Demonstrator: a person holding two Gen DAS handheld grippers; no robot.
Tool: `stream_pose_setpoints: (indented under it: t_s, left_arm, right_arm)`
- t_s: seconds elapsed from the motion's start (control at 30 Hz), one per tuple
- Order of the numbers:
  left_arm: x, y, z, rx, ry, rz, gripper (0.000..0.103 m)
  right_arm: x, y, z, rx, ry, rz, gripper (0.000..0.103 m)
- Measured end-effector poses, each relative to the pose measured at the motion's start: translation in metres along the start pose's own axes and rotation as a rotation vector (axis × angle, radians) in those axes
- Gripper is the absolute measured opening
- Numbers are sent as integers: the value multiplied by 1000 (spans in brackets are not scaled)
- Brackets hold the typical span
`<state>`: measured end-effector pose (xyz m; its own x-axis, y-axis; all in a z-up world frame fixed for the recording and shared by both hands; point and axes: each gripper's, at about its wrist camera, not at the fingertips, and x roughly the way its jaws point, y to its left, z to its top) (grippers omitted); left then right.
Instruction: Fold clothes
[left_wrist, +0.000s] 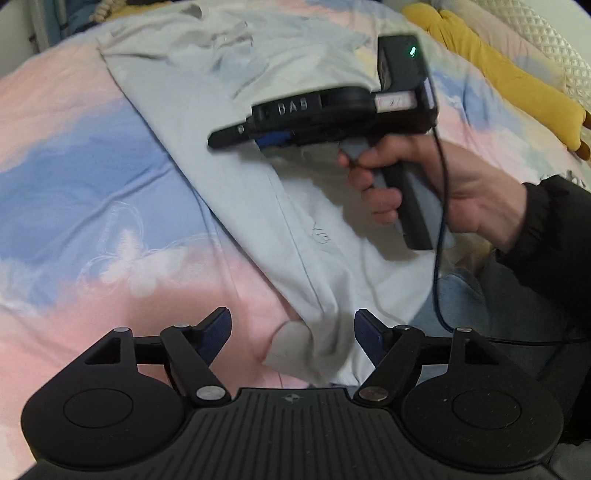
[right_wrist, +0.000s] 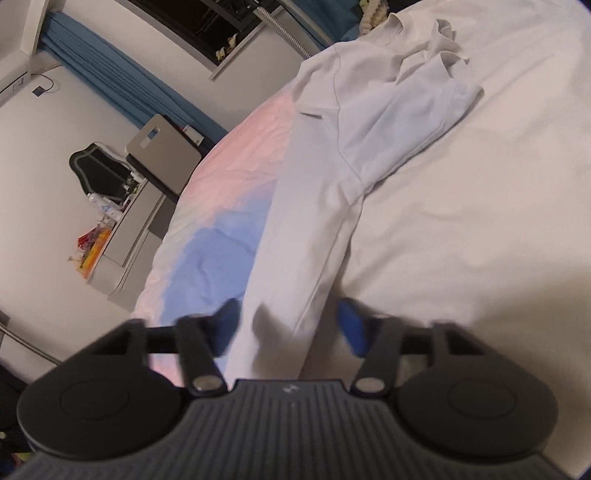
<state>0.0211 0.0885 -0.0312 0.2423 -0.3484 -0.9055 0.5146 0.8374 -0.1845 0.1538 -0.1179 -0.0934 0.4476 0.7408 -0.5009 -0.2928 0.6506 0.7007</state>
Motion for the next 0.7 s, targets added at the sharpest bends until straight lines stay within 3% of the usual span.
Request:
stream_pose_setpoints:
  t_s: [0.03,0.13,0.17,0.2,0.3,0.4,0.5,0.7]
  left_arm:
    - [11,2,4,19,24,-8,76]
    - [36,-4,12,61,123,-29,64]
    - [41,-9,13,79,154,-48,54]
    - [45,-14,13,95,182,-65,37]
    - [41,-32,12,91,196,-89,10]
    - [31,-54,11,74,192,-108,8]
    - [28,-81,8,61,186,-77,8]
    - [51,-106,10,19,118,-49,11]
  right_arm:
    - [0,-1,2,-2,-9,-1,19]
    - [-2,-2,9,-10,-37,-5,10]
    - [-3,-3,12,-13,-46,-7,6]
    - [-3,-4,14,-15,-55,-8,5]
    - [-6,-5,21,-23,-83,-13,4]
    - [-8,-7,28,-31,-110,-17,4]
    - [-10,-9,35,-39,-138,-22,4]
    - [-24,-23,34,-48,-142,-80,18]
